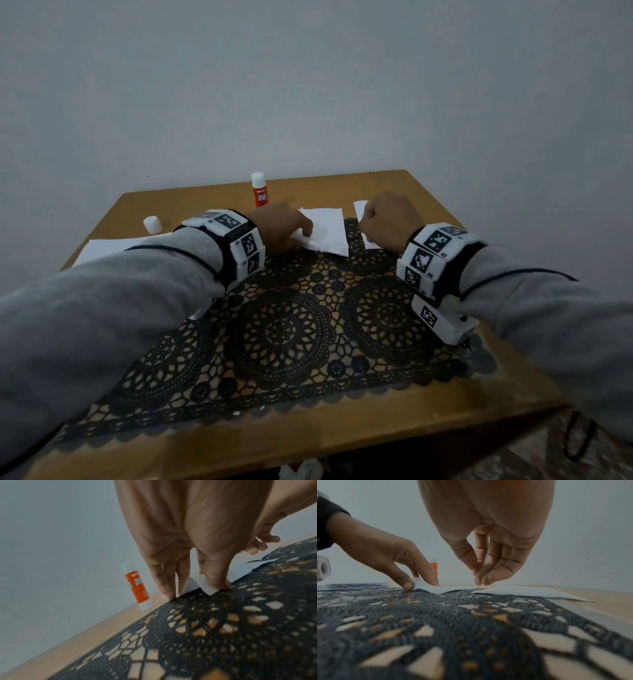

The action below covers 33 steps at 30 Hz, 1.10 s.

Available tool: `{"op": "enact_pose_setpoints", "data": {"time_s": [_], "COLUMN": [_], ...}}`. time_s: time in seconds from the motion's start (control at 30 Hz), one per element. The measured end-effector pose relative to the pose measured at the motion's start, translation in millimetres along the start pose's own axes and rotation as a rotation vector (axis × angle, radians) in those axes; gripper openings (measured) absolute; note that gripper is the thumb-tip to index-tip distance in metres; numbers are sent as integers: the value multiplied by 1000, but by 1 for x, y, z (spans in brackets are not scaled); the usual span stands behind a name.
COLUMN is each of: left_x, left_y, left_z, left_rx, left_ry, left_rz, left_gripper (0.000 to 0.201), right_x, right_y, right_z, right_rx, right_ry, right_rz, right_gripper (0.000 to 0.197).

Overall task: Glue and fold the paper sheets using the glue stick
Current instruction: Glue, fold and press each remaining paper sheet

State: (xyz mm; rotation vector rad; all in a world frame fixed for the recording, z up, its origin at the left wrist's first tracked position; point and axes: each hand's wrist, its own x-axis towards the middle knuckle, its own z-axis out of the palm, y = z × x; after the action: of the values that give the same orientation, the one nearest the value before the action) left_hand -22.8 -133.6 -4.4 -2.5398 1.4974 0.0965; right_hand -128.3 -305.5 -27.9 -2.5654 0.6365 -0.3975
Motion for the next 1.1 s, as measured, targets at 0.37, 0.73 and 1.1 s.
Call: {"op": "enact_pose_setpoints", "data": {"time_s": [0.37, 0.73, 1.1], "left_x": [-30, -114, -107], "left_y": [-7, -20, -19], "left_z": [-6, 5, 18], "left_rx": [-266, -417, -394], "left_ry": [206, 61, -73], "left_rz": [36, 138, -116], "left_gripper": [27, 41, 40], "right_x": [-2, -10, -15], "right_y": [-1, -8, -10], "right_z": [-3, -1, -5], "right_rx": [-43, -26, -64], "right_ry": [8, -154, -106], "right_rz": [-10, -143, -190], "right_gripper": [20, 28, 16]}}
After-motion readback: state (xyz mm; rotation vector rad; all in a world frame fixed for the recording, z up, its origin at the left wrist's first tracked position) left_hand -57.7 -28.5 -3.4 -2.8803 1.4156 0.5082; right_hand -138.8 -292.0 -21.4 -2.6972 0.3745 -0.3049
